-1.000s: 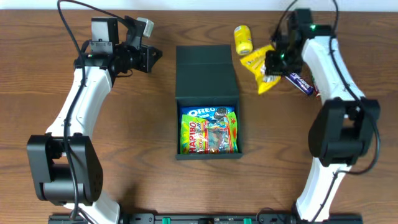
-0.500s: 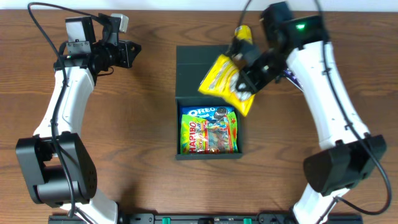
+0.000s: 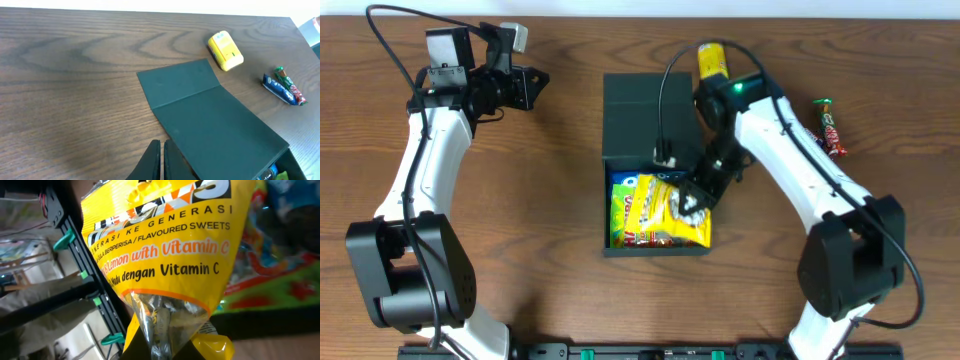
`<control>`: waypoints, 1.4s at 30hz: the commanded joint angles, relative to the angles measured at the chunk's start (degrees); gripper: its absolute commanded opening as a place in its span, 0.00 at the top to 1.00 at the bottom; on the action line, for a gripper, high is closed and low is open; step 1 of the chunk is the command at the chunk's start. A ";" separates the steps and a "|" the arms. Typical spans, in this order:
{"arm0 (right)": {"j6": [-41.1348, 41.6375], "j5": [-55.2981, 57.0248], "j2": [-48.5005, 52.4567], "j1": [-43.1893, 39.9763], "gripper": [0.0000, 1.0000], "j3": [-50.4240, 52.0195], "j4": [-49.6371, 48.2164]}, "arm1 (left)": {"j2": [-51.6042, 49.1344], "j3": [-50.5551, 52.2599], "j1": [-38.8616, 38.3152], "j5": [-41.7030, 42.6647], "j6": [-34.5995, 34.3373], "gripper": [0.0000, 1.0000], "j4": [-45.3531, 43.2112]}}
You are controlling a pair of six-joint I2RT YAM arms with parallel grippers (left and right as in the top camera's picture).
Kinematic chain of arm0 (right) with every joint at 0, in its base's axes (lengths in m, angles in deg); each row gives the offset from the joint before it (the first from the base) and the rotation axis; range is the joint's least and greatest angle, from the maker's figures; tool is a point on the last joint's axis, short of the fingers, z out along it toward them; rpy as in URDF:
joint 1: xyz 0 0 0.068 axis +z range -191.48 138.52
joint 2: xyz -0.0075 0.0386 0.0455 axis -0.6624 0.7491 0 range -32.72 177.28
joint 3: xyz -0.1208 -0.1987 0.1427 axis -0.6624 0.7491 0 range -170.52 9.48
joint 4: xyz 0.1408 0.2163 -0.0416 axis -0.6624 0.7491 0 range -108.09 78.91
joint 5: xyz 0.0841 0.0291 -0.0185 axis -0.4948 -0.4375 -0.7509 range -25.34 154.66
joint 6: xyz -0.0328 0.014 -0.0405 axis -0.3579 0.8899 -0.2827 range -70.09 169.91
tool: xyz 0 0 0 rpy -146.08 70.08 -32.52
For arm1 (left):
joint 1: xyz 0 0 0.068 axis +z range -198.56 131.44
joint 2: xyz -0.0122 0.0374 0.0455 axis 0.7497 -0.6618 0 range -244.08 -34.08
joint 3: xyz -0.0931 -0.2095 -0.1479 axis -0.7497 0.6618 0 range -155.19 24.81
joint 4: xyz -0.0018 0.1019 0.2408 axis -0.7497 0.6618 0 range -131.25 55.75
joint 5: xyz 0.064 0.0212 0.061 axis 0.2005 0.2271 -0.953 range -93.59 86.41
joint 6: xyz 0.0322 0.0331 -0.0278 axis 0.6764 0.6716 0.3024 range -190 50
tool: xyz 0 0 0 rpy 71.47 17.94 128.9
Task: Pack container
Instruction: 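Carry the yellow bag left and lower it into the box, then push the yellow bag down into the box with the right gripper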
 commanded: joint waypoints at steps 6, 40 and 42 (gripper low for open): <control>-3.06 -4.92 -0.11 0.87 0.99 8.41 -5.99 | 0.76 -1.38 0.07 1.22 -1.86 0.94 2.45; 8.92 4.00 -6.05 2.84 0.98 1.01 -8.55 | 0.76 -1.38 0.09 0.81 1.07 0.93 3.67; 8.96 3.98 -6.05 2.86 0.99 4.42 -9.18 | 0.76 -1.38 0.09 0.76 1.20 0.93 3.67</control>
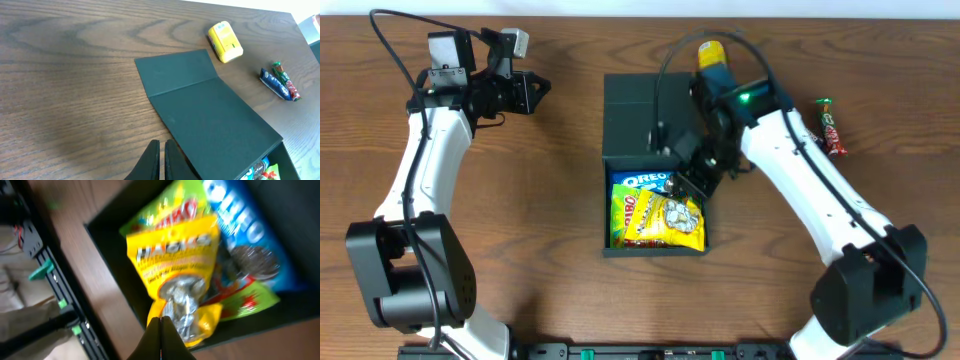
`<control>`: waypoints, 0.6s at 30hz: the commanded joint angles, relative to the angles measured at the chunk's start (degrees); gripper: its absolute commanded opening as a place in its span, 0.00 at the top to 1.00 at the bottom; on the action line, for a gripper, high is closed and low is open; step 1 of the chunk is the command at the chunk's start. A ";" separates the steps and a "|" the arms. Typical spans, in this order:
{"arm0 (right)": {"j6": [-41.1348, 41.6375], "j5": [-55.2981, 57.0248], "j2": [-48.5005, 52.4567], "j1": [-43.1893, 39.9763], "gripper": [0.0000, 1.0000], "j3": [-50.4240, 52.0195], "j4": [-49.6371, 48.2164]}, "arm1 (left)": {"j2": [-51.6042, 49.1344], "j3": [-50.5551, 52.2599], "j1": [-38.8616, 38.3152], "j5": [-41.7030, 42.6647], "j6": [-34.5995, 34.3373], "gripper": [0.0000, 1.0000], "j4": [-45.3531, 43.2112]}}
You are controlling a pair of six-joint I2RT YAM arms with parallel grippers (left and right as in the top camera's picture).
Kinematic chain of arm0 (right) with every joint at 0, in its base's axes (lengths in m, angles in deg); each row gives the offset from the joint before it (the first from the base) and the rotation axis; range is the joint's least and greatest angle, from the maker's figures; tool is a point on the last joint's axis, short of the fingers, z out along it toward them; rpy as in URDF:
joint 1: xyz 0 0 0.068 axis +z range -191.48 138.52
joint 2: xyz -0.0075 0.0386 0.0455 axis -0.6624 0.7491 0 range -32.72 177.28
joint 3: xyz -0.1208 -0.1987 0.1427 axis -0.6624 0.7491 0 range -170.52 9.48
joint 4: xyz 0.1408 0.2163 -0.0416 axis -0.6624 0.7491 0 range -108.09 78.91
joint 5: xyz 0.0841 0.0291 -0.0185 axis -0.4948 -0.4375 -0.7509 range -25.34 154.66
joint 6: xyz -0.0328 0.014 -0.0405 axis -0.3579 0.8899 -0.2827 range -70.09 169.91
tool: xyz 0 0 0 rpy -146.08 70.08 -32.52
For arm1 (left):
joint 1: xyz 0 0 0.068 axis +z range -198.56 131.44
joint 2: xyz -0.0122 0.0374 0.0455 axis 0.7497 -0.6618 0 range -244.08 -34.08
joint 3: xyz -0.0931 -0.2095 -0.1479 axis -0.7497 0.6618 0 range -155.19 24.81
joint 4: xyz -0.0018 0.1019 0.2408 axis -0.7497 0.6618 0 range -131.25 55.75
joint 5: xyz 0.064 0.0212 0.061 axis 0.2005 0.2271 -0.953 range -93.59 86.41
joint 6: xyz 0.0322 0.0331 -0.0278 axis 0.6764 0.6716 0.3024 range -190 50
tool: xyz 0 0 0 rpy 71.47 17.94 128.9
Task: Pack container
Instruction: 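Push the yellow bag down into the box with the right gripper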
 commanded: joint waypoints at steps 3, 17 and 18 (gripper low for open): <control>0.46 0.92 0.48 0.28 0.99 7.69 -1.95 | 0.76 -1.38 0.09 -0.04 1.38 0.94 0.17; 9.27 7.89 0.57 0.28 0.99 21.44 -17.86 | 0.76 -1.38 0.09 -0.48 1.38 0.93 1.22; 9.33 8.24 0.57 0.28 0.99 21.79 -18.49 | 0.76 -1.38 0.09 -0.48 1.38 0.93 1.36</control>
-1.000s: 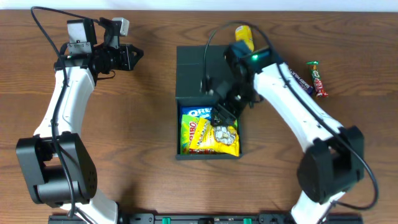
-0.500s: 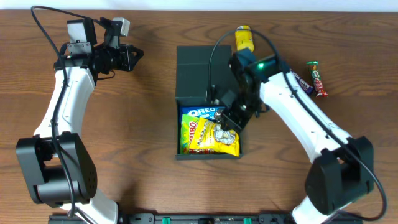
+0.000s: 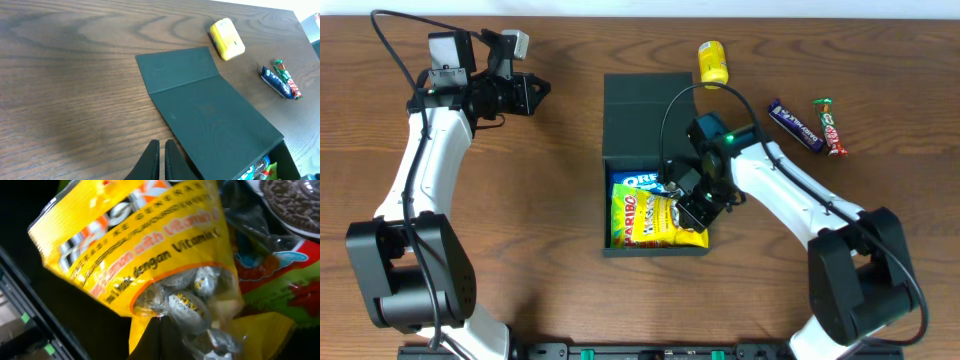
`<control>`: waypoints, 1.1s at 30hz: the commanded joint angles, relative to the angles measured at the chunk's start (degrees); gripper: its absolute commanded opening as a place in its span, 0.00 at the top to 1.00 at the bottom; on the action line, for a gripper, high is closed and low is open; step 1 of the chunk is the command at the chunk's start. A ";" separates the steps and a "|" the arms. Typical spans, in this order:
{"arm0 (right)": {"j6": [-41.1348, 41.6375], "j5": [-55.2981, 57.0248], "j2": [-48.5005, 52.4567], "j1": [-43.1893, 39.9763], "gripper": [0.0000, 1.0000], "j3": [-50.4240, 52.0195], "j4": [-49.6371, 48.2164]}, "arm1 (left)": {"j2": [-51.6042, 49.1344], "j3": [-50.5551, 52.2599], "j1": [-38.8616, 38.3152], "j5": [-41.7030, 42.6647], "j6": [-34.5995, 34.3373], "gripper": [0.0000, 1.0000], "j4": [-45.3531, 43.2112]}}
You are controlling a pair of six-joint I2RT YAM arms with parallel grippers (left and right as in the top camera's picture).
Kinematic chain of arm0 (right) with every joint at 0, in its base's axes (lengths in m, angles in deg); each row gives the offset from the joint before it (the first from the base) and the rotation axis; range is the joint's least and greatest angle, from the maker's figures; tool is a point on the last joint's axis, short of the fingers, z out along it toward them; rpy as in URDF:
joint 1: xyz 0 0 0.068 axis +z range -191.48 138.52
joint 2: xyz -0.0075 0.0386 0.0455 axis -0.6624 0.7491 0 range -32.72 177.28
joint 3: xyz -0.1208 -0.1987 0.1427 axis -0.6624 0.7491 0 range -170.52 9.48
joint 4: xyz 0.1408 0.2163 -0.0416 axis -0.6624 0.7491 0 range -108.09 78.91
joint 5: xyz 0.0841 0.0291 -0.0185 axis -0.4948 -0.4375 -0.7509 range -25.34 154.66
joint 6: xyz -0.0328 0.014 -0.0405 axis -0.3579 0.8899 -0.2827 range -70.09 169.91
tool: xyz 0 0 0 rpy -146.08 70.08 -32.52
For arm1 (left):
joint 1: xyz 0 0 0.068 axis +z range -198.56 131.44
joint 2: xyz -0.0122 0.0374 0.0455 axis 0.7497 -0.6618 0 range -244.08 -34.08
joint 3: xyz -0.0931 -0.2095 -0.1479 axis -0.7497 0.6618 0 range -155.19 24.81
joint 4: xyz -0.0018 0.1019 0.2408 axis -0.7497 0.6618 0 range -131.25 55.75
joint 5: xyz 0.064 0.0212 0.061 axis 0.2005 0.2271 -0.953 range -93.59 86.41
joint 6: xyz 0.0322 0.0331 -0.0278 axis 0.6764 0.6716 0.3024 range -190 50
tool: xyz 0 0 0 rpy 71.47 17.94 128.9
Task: Pack container
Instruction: 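Push the yellow bag down into the box with the right gripper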
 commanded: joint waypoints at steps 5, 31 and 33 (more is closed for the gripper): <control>2.10 7.50 0.66 0.26 0.98 2.43 -3.28 | 0.76 -1.38 0.09 -0.09 1.27 0.93 0.74; -3.02 -3.63 -0.70 1.07 0.99 -8.28 1.64 | 0.76 -1.38 0.09 -0.26 1.27 0.93 1.51; -3.19 -4.98 -0.13 1.88 0.99 -6.80 0.31 | 0.76 -1.38 0.09 -0.48 1.27 0.94 1.51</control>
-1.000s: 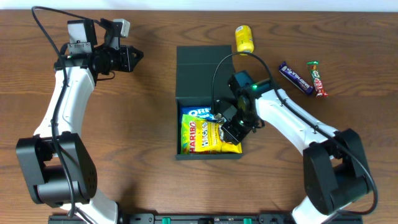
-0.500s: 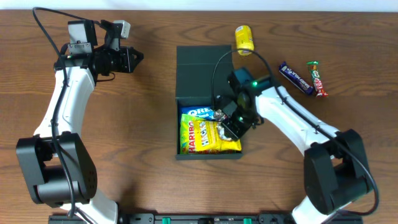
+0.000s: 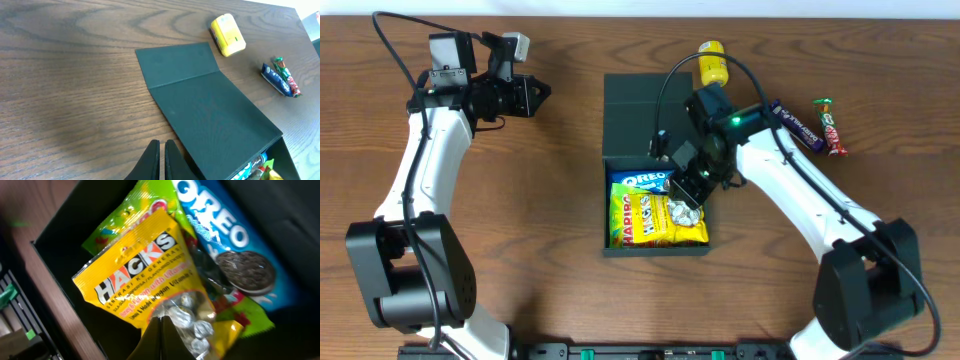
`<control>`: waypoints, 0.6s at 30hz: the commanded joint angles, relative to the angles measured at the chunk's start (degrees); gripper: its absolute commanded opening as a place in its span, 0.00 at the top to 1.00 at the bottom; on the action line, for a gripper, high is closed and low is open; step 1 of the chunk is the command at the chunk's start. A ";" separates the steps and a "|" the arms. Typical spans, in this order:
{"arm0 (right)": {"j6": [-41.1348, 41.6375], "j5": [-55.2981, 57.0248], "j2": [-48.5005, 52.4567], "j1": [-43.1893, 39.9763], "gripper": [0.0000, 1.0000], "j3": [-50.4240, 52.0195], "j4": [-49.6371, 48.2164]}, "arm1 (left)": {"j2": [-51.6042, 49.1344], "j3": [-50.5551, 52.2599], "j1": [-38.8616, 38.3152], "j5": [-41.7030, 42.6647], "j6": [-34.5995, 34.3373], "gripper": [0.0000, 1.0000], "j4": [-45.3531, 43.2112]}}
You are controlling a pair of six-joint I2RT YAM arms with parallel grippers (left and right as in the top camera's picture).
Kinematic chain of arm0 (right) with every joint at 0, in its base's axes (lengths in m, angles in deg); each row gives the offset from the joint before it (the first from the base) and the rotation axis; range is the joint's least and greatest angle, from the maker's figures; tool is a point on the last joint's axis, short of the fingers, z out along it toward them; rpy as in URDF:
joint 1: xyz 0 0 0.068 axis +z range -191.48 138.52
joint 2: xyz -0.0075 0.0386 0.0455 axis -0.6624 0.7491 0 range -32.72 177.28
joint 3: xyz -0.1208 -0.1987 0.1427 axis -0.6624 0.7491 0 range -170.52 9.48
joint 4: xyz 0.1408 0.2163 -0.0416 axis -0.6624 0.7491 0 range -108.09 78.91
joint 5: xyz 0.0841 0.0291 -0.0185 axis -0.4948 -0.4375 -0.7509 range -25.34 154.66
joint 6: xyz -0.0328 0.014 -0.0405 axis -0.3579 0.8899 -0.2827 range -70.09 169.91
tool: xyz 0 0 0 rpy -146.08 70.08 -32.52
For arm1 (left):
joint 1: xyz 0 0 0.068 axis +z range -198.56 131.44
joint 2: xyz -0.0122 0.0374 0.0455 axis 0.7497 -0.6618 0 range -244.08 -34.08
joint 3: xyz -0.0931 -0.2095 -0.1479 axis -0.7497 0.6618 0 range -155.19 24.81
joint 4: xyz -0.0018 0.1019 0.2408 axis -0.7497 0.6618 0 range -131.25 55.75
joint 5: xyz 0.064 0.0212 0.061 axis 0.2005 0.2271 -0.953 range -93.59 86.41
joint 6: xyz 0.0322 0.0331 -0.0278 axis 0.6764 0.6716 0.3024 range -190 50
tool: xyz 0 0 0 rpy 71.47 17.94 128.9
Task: Pack container
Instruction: 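Push the yellow bag down into the box with the right gripper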
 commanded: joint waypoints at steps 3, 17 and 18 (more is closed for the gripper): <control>-1.33 -3.02 2.29 2.75 0.99 3.48 -1.81 | 0.76 -1.38 0.09 -0.39 1.25 0.93 0.09; -1.25 -3.04 7.08 4.17 0.99 9.31 -6.25 | 0.76 -1.38 0.09 -0.42 1.25 0.93 0.13; -1.27 -3.04 7.08 4.17 0.99 8.98 -5.81 | 0.76 -1.38 0.09 -0.44 1.25 0.93 0.13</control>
